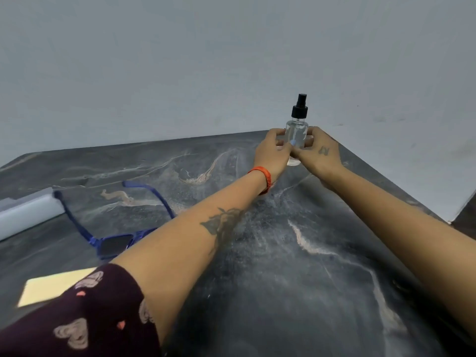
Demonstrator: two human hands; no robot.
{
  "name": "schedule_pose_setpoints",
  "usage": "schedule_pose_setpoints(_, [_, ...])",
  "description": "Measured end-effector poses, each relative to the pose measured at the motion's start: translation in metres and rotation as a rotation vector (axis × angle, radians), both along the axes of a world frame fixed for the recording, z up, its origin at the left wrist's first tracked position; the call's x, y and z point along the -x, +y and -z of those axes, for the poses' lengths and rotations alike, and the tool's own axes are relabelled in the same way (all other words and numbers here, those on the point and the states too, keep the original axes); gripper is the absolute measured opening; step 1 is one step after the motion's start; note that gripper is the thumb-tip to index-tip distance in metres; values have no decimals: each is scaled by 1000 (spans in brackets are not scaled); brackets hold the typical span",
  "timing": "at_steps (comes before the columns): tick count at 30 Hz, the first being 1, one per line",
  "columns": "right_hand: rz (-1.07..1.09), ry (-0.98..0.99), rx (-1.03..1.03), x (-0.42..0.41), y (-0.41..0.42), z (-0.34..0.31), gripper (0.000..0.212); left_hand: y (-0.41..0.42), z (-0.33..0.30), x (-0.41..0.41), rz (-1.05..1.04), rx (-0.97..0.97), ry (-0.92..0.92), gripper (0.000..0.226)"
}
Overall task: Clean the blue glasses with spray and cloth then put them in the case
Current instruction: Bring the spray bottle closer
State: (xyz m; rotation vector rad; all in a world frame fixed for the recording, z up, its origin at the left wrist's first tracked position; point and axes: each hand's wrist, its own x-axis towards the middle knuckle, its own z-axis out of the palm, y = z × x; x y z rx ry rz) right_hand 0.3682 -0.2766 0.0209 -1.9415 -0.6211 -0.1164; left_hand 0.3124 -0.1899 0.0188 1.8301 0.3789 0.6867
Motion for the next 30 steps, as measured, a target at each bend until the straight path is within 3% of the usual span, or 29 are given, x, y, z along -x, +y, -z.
schedule_pose_setpoints(9, [-162, 8, -35, 109, -43, -14, 44, -29, -7, 118, 23, 6, -56, 33])
schedule_pose_setpoints(17, [-246, -12, -41, 181, -60, -6, 42, -36, -3, 204, 5, -131, -15, 41])
schedule_pose_setpoints(30, [-325, -32, -8, 223, -37, 9, 44, -13, 13, 258, -17, -107, -33, 41])
